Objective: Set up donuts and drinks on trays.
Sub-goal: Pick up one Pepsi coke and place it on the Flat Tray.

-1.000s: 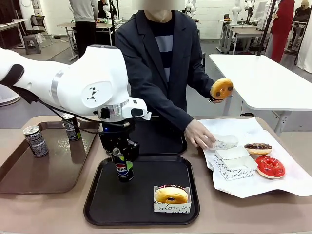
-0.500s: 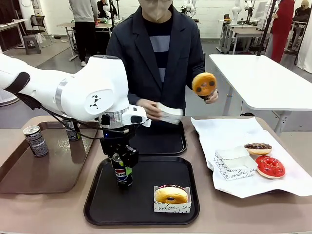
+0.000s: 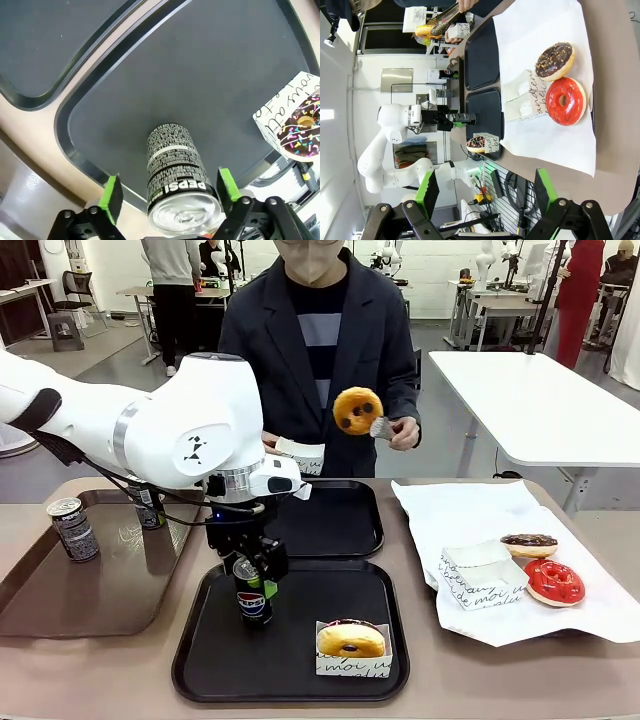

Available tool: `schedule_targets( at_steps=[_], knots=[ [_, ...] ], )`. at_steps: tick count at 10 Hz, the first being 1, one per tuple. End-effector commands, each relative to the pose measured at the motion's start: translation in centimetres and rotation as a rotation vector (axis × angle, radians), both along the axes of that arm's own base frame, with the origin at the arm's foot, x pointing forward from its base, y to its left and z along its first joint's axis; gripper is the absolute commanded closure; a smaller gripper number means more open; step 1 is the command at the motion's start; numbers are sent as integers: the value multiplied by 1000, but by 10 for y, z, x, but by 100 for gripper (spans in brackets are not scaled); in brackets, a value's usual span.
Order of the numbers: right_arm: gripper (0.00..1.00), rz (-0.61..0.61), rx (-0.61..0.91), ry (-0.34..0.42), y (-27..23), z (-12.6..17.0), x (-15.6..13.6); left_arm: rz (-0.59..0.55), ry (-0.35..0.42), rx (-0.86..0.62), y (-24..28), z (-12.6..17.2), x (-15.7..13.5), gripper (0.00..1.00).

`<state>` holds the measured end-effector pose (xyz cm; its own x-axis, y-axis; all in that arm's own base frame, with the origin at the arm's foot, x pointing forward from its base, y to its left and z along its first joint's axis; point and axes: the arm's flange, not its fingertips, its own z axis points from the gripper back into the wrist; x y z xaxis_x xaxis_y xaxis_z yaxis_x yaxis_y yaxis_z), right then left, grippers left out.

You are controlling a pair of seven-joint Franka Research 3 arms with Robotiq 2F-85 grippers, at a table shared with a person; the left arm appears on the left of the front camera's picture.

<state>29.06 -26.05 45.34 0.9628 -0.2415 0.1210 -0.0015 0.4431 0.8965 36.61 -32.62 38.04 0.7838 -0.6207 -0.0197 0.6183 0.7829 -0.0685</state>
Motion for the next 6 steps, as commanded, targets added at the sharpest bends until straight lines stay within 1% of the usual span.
schedule_targets(
  at_steps=[1, 3, 5, 6],
  knots=[
    [0, 4, 11, -21, -2, 0, 0, -23, -48, -35, 10, 17, -19, 0],
    [0, 4, 11, -21, -2, 0, 0, -10, -101, -60, 23, 42, -37, 0],
    [0, 4, 11, -21, -2, 0, 0, 31, -98, -66, 43, 56, -47, 0],
    [0, 4, 11, -21, -2, 0, 0, 18, -90, -72, 56, 61, -55, 0]
  ],
)
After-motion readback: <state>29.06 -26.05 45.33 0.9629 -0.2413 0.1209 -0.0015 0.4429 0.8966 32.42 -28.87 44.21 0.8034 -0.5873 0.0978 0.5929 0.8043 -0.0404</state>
